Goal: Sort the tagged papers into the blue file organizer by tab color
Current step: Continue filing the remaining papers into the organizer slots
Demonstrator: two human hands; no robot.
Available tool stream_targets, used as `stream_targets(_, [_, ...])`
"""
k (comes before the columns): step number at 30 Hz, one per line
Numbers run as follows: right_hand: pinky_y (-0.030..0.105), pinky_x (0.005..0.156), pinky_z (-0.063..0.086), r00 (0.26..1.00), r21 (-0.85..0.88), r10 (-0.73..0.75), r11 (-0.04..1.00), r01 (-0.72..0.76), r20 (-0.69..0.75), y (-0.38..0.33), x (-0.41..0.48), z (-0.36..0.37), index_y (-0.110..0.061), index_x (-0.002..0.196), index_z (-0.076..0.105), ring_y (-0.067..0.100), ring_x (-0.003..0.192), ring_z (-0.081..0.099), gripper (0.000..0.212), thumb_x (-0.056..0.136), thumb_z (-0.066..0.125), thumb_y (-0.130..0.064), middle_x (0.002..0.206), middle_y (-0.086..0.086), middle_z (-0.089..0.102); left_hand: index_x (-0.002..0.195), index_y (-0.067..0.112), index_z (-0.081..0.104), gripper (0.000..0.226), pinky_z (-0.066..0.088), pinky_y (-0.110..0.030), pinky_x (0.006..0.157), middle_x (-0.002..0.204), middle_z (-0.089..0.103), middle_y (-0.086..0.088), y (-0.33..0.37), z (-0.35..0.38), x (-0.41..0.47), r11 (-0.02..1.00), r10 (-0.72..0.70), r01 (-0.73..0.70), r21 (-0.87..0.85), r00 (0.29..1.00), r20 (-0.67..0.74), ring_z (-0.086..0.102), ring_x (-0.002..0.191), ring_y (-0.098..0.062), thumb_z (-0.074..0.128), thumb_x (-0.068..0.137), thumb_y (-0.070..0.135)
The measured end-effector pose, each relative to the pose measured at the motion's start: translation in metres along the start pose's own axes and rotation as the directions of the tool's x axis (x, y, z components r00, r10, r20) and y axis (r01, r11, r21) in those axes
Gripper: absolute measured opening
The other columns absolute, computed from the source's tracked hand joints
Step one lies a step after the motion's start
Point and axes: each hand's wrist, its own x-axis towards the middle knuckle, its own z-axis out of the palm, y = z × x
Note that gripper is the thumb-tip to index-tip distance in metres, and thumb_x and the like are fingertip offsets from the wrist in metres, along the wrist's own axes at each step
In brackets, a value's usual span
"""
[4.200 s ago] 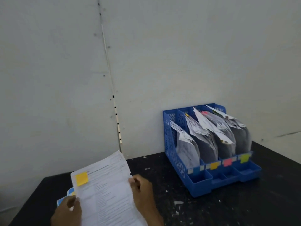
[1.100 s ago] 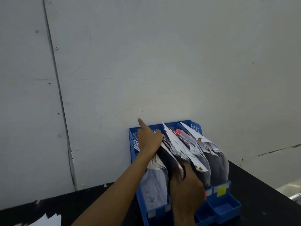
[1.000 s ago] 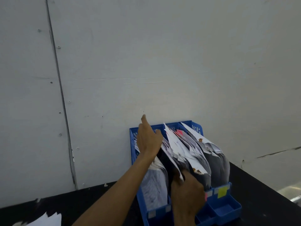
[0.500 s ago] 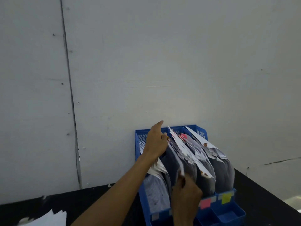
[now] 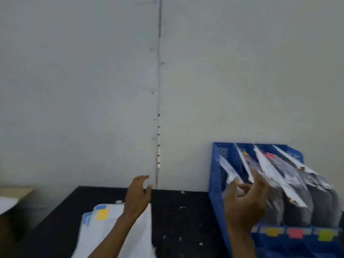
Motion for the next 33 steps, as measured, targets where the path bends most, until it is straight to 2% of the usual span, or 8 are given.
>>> stream_targets(3, [0.032,0.059,0.051,0.964,0.105,-0.03,0.994,0.002,0.264,-0.03,-0.051,0.019,-0.011,0.105,0.065,0.021,0.068,0.063,0.018,0.086,0.065,-0.009,0.089,0.004,0.066,0.12,0.009,0.063,0.032,0.039,-0.035,0.097,0.123,0.059,-0.01,-0.059,-0.048,-0.038,0.963,-0.224,0.237,0.131,0.969,-0.103,0.056,0.116,-0.031,0.063,0.088,0.009])
stream_targets(7, [0.024,0.072,0.052,0.603,-0.064,0.118,0.992,-0.111,0.789,-0.074,-0.166,0.032,-0.025,0.099,0.067,0.01,0.084,0.063,0.014,0.09,0.062,-0.035,0.088,-0.013,0.062,0.125,0.013,0.058,0.036,0.041,-0.045,0.097,0.13,0.053,-0.009,-0.106,-0.102,-0.084,0.797,-0.442,0.484,0.363,0.875,-0.196,0.051,0.119,-0.029,0.059,0.091,0.025])
stream_targets(10, [0.024,0.09,0.045,0.434,-0.353,0.312,0.935,0.015,0.845,-0.09,-0.227,0.035,-0.025,0.128,0.054,0.011,0.115,0.05,0.049,0.091,0.048,-0.057,0.124,-0.008,0.054,0.12,0.009,0.059,0.033,0.04,-0.039,0.099,0.128,0.056,-0.008,-0.12,-0.109,-0.104,0.822,-0.42,0.447,0.353,0.894,-0.154,0.052,0.118,-0.026,0.057,0.092,0.025])
stream_targets(18, [0.024,0.098,0.041,0.468,-0.485,0.395,0.87,0.085,0.79,-0.099,-0.236,0.027,-0.023,0.139,0.043,0.013,0.124,0.042,0.058,0.092,0.047,-0.056,0.139,-0.005,0.045,0.122,0.012,0.063,0.034,0.042,-0.033,0.102,0.128,0.06,-0.004,-0.126,-0.116,-0.112,0.86,-0.433,0.456,0.227,0.889,-0.147,0.055,0.118,-0.019,0.06,0.092,0.027])
stream_targets(22, [0.027,0.092,0.046,0.441,-0.448,0.439,0.89,-0.09,0.783,-0.095,-0.24,0.032,-0.026,0.123,0.058,0.011,0.108,0.056,0.039,0.088,0.061,-0.044,0.119,-0.01,0.062,0.104,0.015,0.069,0.016,0.054,-0.031,0.089,0.111,0.067,-0.002,-0.125,-0.121,-0.108,0.862,-0.463,0.486,0.146,0.871,-0.161,0.061,0.1,-0.016,0.063,0.09,0.019])
stream_targets(25, [0.023,0.067,0.047,0.46,-0.372,0.479,0.876,-0.306,0.748,-0.091,-0.234,0.03,-0.028,0.089,0.067,0.004,0.075,0.06,0.007,0.084,0.072,-0.028,0.087,-0.013,0.069,0.107,0.014,0.07,0.019,0.053,-0.032,0.09,0.111,0.067,-0.002,-0.124,-0.119,-0.107,0.861,-0.453,0.479,0.169,0.875,-0.17,0.061,0.101,-0.016,0.064,0.09,0.02])
stream_targets(27, [0.018,0.056,0.039,0.479,-0.335,0.467,0.879,-0.338,0.743,-0.087,-0.23,0.028,-0.031,0.076,0.063,-0.002,0.065,0.056,0.013,0.084,0.072,-0.025,0.073,-0.017,0.064,0.11,0.015,0.069,0.022,0.052,-0.032,0.092,0.113,0.067,-0.002,-0.125,-0.118,-0.105,0.857,-0.454,0.484,0.179,0.872,-0.183,0.061,0.101,-0.016,0.065,0.09,0.022])
stream_targets(33, [0.021,0.063,0.044,0.536,-0.271,0.429,0.896,-0.351,0.727,-0.08,-0.227,0.034,-0.029,0.081,0.058,0.006,0.075,0.059,0.011,0.09,0.065,-0.03,0.08,-0.014,0.063,0.112,0.016,0.068,0.024,0.051,-0.032,0.094,0.116,0.066,-0.001,-0.125,-0.117,-0.107,0.845,-0.455,0.489,0.217,0.87,-0.192,0.061,0.103,-0.017,0.065,0.09,0.025])
